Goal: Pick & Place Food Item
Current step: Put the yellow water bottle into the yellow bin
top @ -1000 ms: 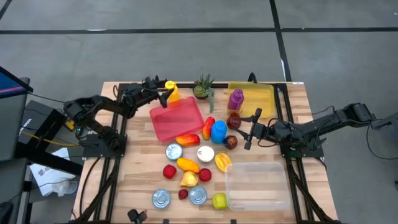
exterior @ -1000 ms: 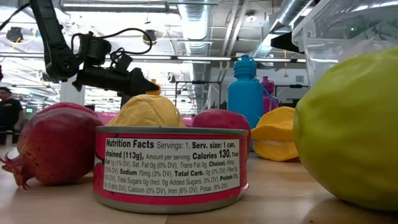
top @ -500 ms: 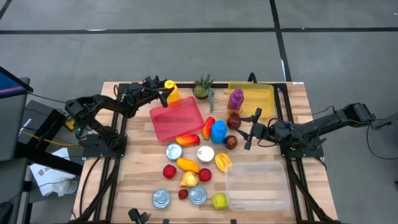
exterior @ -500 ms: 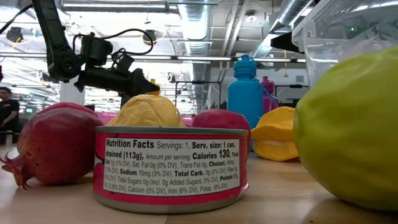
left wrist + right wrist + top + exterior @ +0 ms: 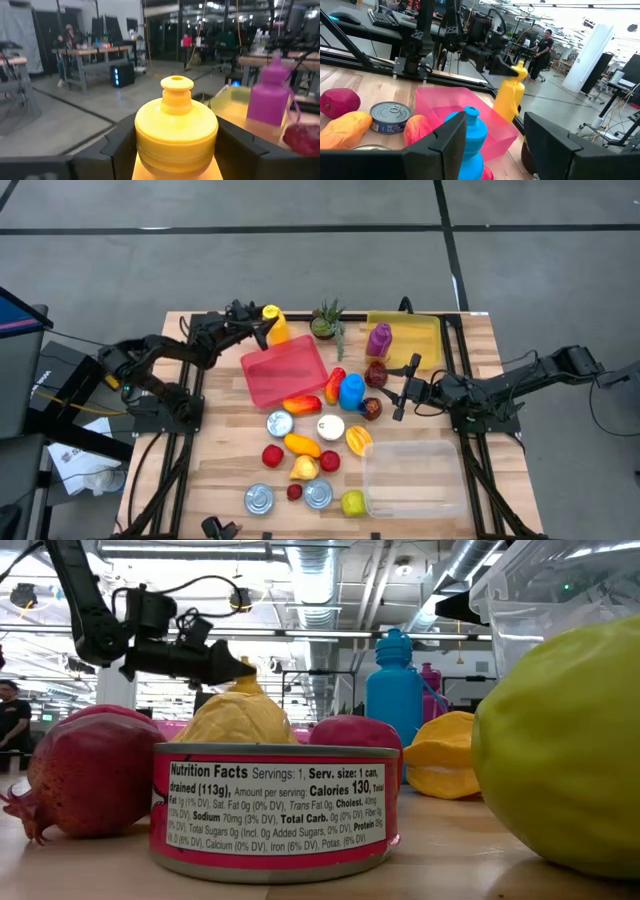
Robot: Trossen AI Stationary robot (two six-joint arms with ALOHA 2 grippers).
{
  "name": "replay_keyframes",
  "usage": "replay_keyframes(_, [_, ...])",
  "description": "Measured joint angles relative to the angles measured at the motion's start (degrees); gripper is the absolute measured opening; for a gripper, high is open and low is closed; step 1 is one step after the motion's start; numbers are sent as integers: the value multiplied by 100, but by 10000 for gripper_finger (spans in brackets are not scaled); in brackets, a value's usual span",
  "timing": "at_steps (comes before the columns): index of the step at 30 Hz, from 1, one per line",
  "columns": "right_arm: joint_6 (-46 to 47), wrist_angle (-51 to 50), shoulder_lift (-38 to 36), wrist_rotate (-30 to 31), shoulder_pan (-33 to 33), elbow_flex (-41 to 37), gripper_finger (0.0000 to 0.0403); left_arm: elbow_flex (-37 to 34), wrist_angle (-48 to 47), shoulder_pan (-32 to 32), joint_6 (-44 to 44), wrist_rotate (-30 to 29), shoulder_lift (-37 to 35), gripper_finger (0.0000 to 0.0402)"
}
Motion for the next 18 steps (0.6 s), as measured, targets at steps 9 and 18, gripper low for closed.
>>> replay_keyframes(9, [-6, 54, 0, 0, -4, -2, 188, 0, -901, -36, -66, -6, -1156, 207])
replay_keyframes(18, [32, -557, 0, -12, -349, 689, 188, 713, -2390, -499, 77, -2, -1682, 207])
